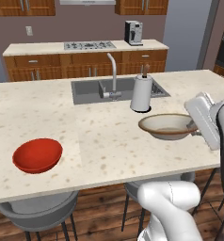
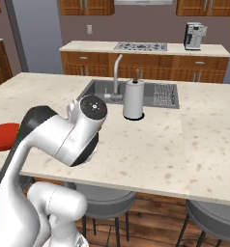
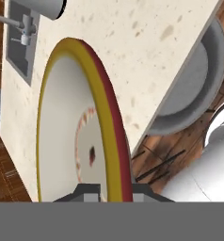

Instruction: Pick up the bowls from the cabinet and place each bowl in front of a stool on the dining counter.

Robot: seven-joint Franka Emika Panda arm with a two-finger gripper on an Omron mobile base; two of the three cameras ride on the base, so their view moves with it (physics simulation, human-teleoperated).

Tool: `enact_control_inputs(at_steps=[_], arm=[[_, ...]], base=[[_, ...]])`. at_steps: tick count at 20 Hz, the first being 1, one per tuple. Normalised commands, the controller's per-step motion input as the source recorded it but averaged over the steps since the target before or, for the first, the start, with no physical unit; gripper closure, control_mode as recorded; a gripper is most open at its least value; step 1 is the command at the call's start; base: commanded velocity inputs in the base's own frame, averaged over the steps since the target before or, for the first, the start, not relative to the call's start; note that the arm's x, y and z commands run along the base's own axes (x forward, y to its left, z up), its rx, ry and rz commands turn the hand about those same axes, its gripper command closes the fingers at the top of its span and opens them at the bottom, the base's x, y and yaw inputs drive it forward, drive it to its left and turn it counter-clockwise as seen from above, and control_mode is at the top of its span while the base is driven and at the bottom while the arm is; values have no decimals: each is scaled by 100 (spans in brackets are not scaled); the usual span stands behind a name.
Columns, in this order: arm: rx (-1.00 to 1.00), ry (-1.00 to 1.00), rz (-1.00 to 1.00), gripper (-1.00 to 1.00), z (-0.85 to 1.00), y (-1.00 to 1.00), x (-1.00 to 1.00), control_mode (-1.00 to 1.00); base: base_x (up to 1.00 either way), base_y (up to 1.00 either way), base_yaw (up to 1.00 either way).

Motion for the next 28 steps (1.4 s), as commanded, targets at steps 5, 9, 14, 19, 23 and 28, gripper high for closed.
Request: enact_control_inputs(at_steps=[5,9,14,19,23,28], arm=[[9,0,6,100,-74,-38,45,-100],[8,0,6,100,-56,-34,34,-100],[4,0,2,100,-43,-9,44,-100],[0,0,0,100,-36,0,54,-100],[0,0,0,100,-44,0,43,-100],[0,0,0,100,-45,0,35,-100]], base=[[0,0,0],[0,0,0],[0,0,0],[0,0,0],[0,0,0],[0,0,0]])
